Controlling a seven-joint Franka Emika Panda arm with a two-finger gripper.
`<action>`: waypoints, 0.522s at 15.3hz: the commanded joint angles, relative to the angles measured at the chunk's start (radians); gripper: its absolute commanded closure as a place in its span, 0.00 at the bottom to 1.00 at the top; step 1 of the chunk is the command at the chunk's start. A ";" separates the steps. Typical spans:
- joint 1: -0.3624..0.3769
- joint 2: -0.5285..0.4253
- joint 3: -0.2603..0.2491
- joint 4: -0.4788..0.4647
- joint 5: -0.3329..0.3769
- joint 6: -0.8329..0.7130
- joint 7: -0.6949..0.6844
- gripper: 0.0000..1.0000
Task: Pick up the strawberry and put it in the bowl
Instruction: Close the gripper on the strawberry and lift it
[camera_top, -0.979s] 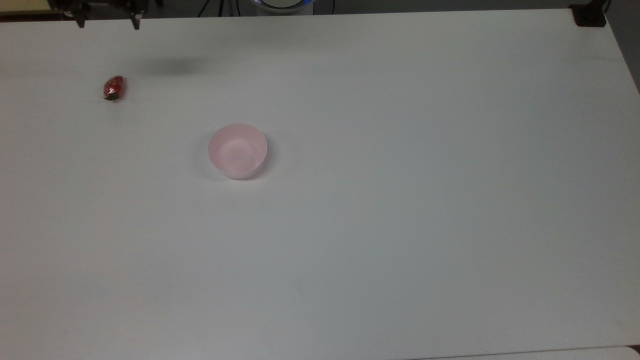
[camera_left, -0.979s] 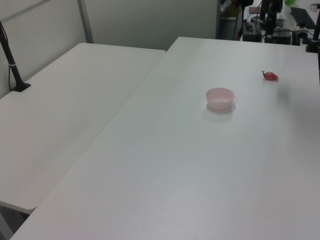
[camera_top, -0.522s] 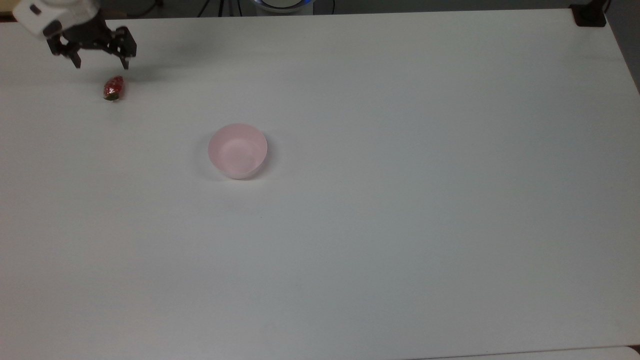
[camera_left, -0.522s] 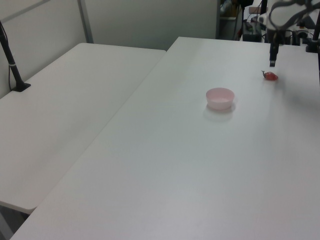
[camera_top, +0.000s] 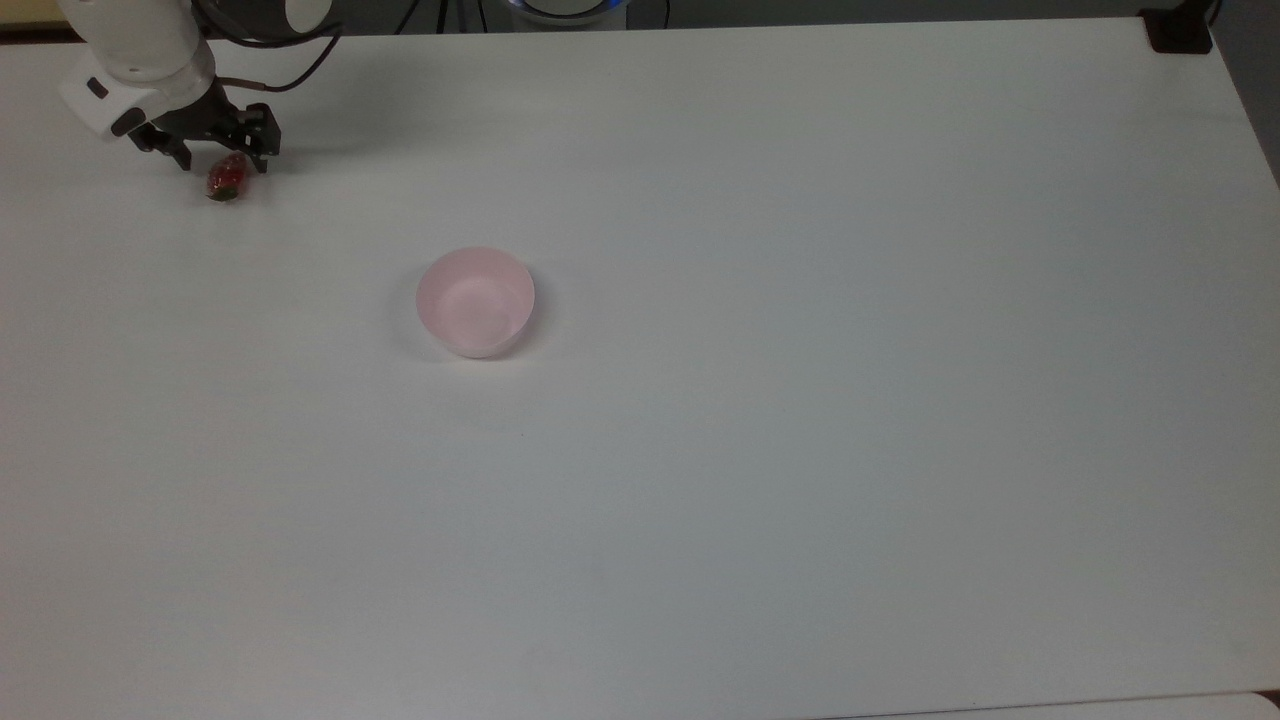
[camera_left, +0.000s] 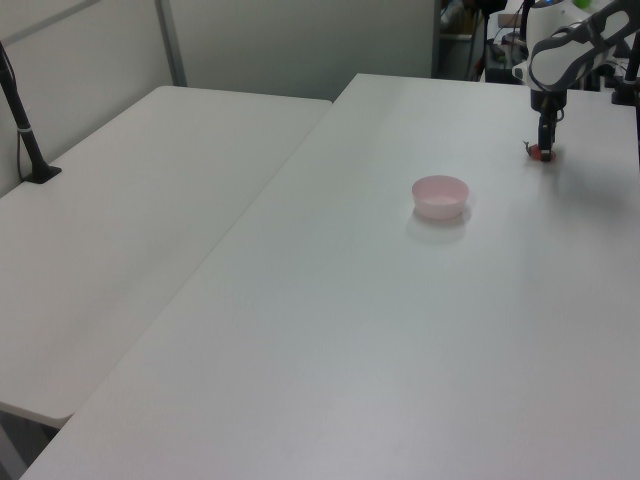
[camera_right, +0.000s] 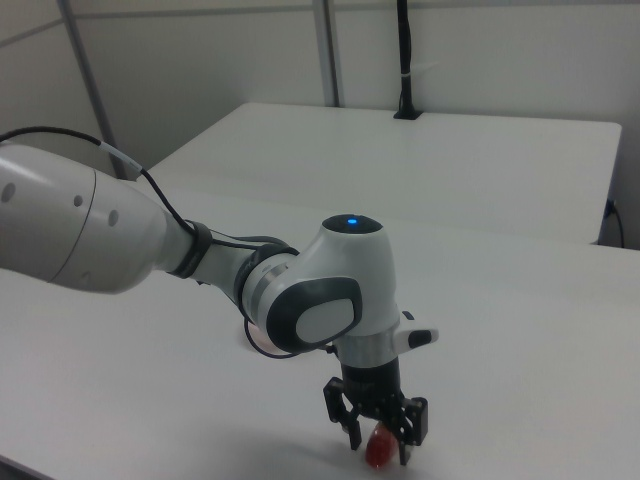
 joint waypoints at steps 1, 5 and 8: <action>-0.001 0.005 0.007 0.004 0.075 0.013 0.023 0.52; 0.001 0.010 0.033 0.005 0.095 0.013 0.021 0.67; 0.010 -0.036 0.079 0.028 0.104 -0.033 0.033 0.67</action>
